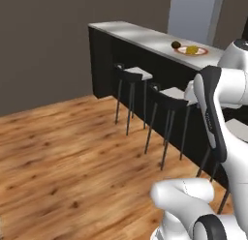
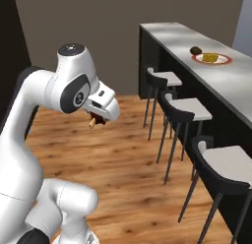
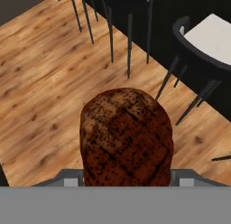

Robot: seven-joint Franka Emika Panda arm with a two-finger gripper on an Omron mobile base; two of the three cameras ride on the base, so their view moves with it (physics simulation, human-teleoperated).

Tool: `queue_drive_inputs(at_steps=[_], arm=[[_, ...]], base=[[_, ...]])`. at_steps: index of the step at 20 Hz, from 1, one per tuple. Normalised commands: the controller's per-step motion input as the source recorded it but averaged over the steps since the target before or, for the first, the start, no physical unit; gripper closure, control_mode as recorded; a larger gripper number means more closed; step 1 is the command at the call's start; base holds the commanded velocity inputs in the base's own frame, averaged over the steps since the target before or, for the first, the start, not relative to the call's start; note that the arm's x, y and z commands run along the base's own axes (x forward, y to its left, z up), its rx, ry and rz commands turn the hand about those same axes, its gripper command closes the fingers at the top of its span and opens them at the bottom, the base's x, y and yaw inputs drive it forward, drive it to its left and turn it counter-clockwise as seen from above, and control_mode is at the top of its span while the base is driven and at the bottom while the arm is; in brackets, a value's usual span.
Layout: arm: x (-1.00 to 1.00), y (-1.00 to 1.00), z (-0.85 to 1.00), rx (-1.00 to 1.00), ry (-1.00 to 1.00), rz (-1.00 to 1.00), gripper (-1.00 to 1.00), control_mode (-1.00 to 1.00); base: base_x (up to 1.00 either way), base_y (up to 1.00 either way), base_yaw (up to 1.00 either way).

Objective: Take the cheese, steak, and avocado from the fridge and place them on the plate on the dining counter to create an appetizer plate.

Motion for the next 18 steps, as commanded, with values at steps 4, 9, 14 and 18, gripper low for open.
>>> queue_drive_inputs(at_steps=[4, 9, 14, 18], arm=[[0.0, 0.0, 0.0, 0.0, 0.0, 0.0, 1.0, 1.0], [0.0, 0.0, 0.0, 0.0, 0.0, 0.0, 1.0, 1.0], [0.0, 0.0, 0.0, 0.0, 0.0, 0.0, 1.0, 1.0], [0.0, 0.0, 0.0, 0.0, 0.0, 0.0, 1.0, 1.0]], base=[[0.99, 0.49, -0.43], [0.87, 0.5, -0.43], [0.83, 0.53, -0.43], [0.68, 0.48, -0.4]])
